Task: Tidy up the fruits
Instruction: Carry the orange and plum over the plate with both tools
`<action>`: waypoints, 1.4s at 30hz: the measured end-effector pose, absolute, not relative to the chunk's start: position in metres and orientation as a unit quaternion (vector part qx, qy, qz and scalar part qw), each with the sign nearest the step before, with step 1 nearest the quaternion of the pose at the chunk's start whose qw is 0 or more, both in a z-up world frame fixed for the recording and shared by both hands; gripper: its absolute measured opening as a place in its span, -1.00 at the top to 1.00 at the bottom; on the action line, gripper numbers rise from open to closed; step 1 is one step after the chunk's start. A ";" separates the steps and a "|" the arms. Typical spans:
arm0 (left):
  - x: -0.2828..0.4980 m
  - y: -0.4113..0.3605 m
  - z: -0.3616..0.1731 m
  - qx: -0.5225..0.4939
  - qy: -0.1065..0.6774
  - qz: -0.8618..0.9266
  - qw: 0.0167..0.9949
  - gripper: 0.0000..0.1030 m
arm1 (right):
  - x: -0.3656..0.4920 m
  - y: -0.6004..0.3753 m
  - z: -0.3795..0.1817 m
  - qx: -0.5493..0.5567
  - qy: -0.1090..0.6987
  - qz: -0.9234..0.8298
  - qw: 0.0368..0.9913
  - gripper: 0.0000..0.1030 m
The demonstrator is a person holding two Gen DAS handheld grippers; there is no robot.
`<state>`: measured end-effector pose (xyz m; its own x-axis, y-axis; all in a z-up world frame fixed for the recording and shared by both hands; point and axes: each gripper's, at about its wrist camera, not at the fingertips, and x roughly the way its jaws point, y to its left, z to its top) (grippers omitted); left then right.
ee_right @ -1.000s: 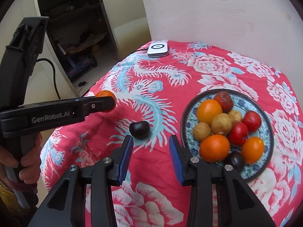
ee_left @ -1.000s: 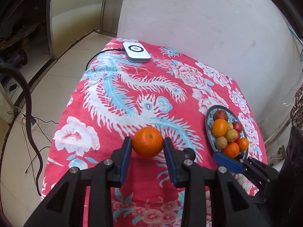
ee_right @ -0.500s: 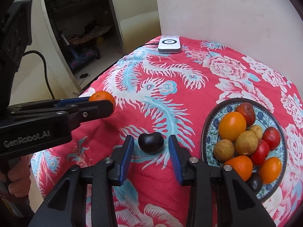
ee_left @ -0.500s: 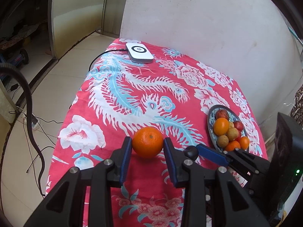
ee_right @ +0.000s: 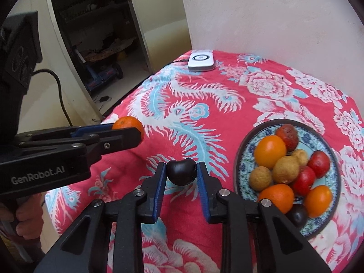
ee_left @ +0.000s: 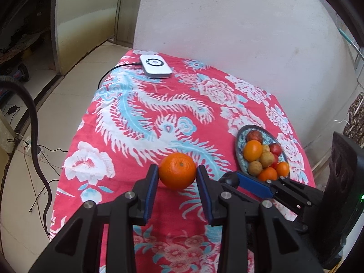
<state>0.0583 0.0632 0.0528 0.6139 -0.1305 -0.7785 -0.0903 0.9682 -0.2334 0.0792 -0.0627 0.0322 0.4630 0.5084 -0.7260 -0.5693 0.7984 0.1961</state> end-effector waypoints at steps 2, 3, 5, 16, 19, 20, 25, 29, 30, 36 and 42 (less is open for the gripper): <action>0.058 0.060 0.055 -0.125 0.439 -0.016 0.890 0.30 | 0.078 -0.069 0.037 -0.031 0.406 0.312 0.859 0.45; 0.058 0.058 0.055 -0.124 0.438 -0.018 0.890 0.31 | 0.077 -0.072 0.039 -0.029 0.404 0.310 0.860 0.45; 0.058 0.055 0.057 -0.123 0.438 -0.022 0.890 0.30 | 0.076 -0.078 0.043 -0.024 0.400 0.306 0.863 0.45; 0.060 0.031 0.065 -0.101 0.435 -0.042 0.894 0.31 | 0.071 -0.111 0.057 -0.002 0.387 0.287 0.876 0.45; 0.062 0.023 0.067 -0.094 0.434 -0.049 0.895 0.31 | 0.070 -0.121 0.059 0.003 0.385 0.277 0.880 0.45; 0.063 0.020 0.068 -0.092 0.434 -0.051 0.895 0.31 | 0.070 -0.124 0.060 0.005 0.384 0.274 0.882 0.45; 0.067 0.006 0.072 -0.082 0.431 -0.064 0.896 0.31 | 0.069 -0.139 0.062 0.013 0.381 0.260 0.887 0.45; 0.071 -0.005 0.076 -0.077 0.428 -0.077 0.897 0.31 | 0.071 -0.152 0.063 0.018 0.380 0.246 0.892 0.45; 0.072 -0.008 0.077 -0.076 0.427 -0.081 0.897 0.31 | 0.071 -0.153 0.063 0.019 0.379 0.244 0.892 0.45; 0.080 -0.027 0.079 -0.070 0.428 -0.105 0.895 0.31 | 0.074 -0.171 0.063 0.026 0.378 0.226 0.898 0.45; 0.094 -0.044 0.076 -0.066 0.429 -0.124 0.892 0.30 | 0.081 -0.188 0.061 0.034 0.377 0.208 0.902 0.45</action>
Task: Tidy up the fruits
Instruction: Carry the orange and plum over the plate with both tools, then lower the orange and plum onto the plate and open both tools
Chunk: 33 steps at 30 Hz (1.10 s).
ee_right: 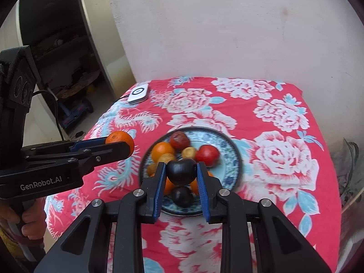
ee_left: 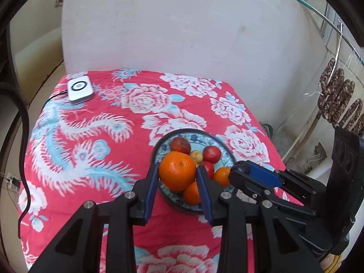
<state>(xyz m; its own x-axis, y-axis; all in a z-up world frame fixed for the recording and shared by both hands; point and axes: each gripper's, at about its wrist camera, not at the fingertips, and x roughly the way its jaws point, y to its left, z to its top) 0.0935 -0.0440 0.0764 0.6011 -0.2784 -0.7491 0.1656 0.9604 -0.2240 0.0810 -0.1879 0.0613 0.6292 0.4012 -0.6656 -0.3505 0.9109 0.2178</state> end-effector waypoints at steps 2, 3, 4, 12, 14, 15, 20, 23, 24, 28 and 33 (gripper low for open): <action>0.100 -0.049 0.075 -0.066 0.432 -0.131 0.890 0.31 | 0.084 -0.193 0.060 0.036 0.377 0.202 0.903 0.45; 0.104 -0.052 0.074 -0.065 0.432 -0.134 0.889 0.30 | 0.085 -0.196 0.059 0.037 0.377 0.199 0.904 0.45; 0.107 -0.055 0.073 -0.063 0.433 -0.136 0.889 0.30 | 0.087 -0.198 0.059 0.037 0.377 0.197 0.904 0.45; 0.138 -0.083 0.063 -0.048 0.438 -0.155 0.884 0.31 | 0.102 -0.213 0.048 0.048 0.384 0.183 0.904 0.45; 0.145 -0.087 0.060 -0.051 0.440 -0.159 0.882 0.31 | 0.105 -0.215 0.045 0.050 0.386 0.183 0.903 0.45; 0.149 -0.089 0.059 -0.051 0.441 -0.160 0.882 0.31 | 0.106 -0.216 0.044 0.051 0.387 0.183 0.903 0.45; 0.166 -0.098 0.053 -0.045 0.446 -0.161 0.879 0.31 | 0.112 -0.219 0.038 0.053 0.389 0.182 0.902 0.45; 0.174 -0.103 0.047 -0.041 0.453 -0.162 0.876 0.31 | 0.115 -0.221 0.035 0.054 0.390 0.183 0.901 0.45; 0.176 -0.105 0.044 -0.040 0.455 -0.161 0.875 0.31 | 0.116 -0.221 0.034 0.054 0.391 0.183 0.901 0.45; 0.182 -0.107 0.034 -0.041 0.466 -0.157 0.870 0.31 | 0.119 -0.221 0.031 0.054 0.391 0.187 0.899 0.45; 0.185 -0.111 0.028 -0.033 0.467 -0.154 0.870 0.31 | 0.122 -0.220 0.028 0.054 0.393 0.193 0.898 0.45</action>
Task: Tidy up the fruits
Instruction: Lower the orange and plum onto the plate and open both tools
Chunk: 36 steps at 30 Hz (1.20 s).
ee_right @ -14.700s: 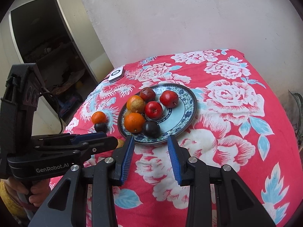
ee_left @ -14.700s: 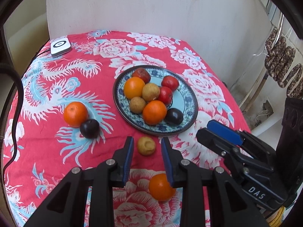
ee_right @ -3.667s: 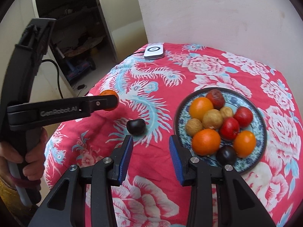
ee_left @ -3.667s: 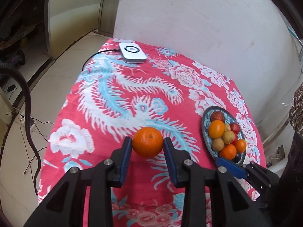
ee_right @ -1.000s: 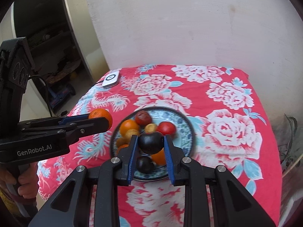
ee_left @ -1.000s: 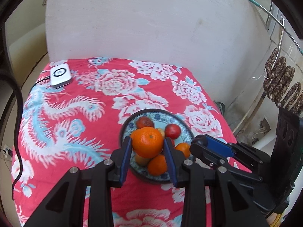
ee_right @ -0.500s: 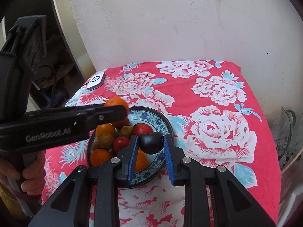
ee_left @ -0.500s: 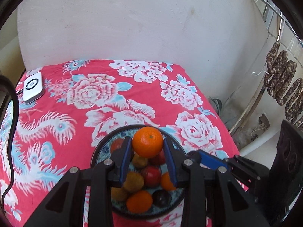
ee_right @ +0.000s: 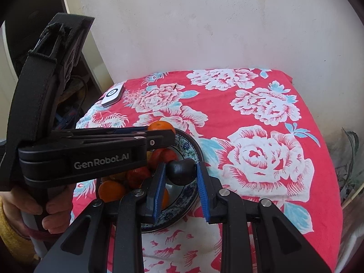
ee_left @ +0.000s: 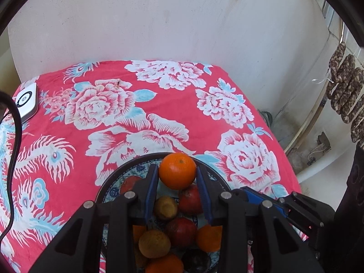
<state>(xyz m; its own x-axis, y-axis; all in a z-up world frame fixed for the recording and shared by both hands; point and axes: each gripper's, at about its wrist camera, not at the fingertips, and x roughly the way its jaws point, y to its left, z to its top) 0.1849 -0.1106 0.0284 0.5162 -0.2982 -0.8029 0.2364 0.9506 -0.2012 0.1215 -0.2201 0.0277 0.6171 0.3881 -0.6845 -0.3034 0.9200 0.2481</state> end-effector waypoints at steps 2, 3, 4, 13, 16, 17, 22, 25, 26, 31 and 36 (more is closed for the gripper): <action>0.185 -0.112 0.027 -0.029 0.466 -0.153 0.871 0.31 | 0.122 -0.220 0.026 0.056 0.394 0.194 0.897 0.45; 0.185 -0.113 0.027 -0.023 0.465 -0.152 0.872 0.31 | 0.123 -0.221 0.025 0.056 0.394 0.194 0.896 0.45; 0.185 -0.114 0.027 -0.021 0.465 -0.152 0.872 0.31 | 0.123 -0.221 0.024 0.057 0.395 0.194 0.896 0.45; 0.184 -0.113 0.027 -0.024 0.465 -0.150 0.872 0.30 | 0.123 -0.223 0.021 0.062 0.397 0.193 0.895 0.45; 0.183 -0.110 0.031 -0.029 0.463 -0.145 0.874 0.30 | 0.122 -0.222 0.020 0.061 0.397 0.192 0.895 0.45; 0.182 -0.109 0.032 -0.030 0.461 -0.144 0.875 0.30 | 0.122 -0.222 0.020 0.060 0.397 0.192 0.896 0.45; 0.177 -0.104 0.040 -0.026 0.451 -0.136 0.882 0.26 | 0.122 -0.221 0.020 0.061 0.396 0.193 0.896 0.45; 0.174 -0.102 0.042 -0.025 0.450 -0.130 0.883 0.26 | 0.122 -0.221 0.020 0.064 0.396 0.193 0.895 0.45; 0.173 -0.101 0.042 -0.025 0.450 -0.129 0.883 0.26 | 0.122 -0.221 0.020 0.064 0.396 0.193 0.895 0.45; 0.169 -0.096 0.044 -0.031 0.451 -0.125 0.883 0.26 | 0.122 -0.222 0.020 0.069 0.397 0.193 0.895 0.45; 0.163 -0.090 0.044 -0.036 0.454 -0.120 0.882 0.26 | 0.121 -0.222 0.020 0.074 0.399 0.188 0.894 0.41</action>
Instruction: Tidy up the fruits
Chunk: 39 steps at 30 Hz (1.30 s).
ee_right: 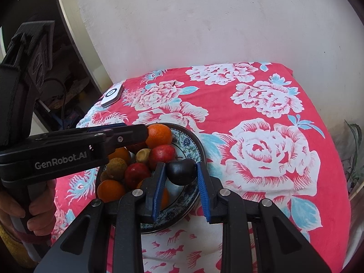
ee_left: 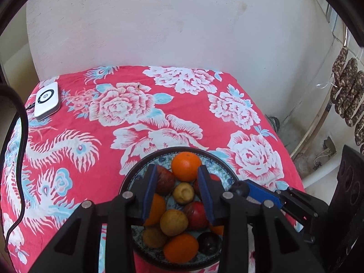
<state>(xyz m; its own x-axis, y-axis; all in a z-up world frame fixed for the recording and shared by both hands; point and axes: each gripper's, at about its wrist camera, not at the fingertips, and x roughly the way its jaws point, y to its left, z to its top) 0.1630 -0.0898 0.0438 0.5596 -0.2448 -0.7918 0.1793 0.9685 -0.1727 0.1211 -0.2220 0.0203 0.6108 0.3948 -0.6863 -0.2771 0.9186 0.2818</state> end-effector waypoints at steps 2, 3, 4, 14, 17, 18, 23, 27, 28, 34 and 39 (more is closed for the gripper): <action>0.160 -0.087 0.044 -0.039 0.453 -0.119 0.882 0.26 | 0.120 -0.223 0.021 0.074 0.398 0.182 0.896 0.30; 0.158 -0.086 0.045 -0.040 0.453 -0.119 0.883 0.26 | 0.119 -0.224 0.022 0.075 0.397 0.180 0.897 0.24; 0.156 -0.084 0.046 -0.041 0.453 -0.118 0.883 0.26 | 0.119 -0.224 0.023 0.078 0.396 0.181 0.897 0.23; 0.131 -0.071 0.053 -0.043 0.449 -0.105 0.886 0.26 | 0.101 -0.219 0.039 0.075 0.381 0.185 0.903 0.21; 0.121 -0.066 0.055 -0.044 0.447 -0.098 0.888 0.26 | 0.094 -0.217 0.042 0.072 0.379 0.184 0.904 0.21; 0.117 -0.064 0.056 -0.044 0.447 -0.096 0.888 0.25 | 0.092 -0.217 0.043 0.072 0.378 0.183 0.905 0.21; 0.100 -0.057 0.057 -0.041 0.448 -0.085 0.889 0.24 | 0.076 -0.213 0.048 0.065 0.372 0.179 0.908 0.21; 0.088 -0.054 0.054 -0.039 0.452 -0.077 0.888 0.24 | 0.066 -0.208 0.049 0.050 0.372 0.168 0.912 0.14; 0.086 -0.053 0.053 -0.037 0.452 -0.074 0.888 0.24 | 0.064 -0.208 0.049 0.048 0.372 0.165 0.912 0.12; 0.070 -0.056 0.043 -0.021 0.453 -0.056 0.890 0.17 | 0.053 -0.209 0.043 0.033 0.378 0.145 0.914 0.05; 0.063 -0.062 0.029 -0.016 0.462 -0.055 0.885 -0.03 | 0.052 -0.210 0.028 0.025 0.399 0.128 0.908 -0.14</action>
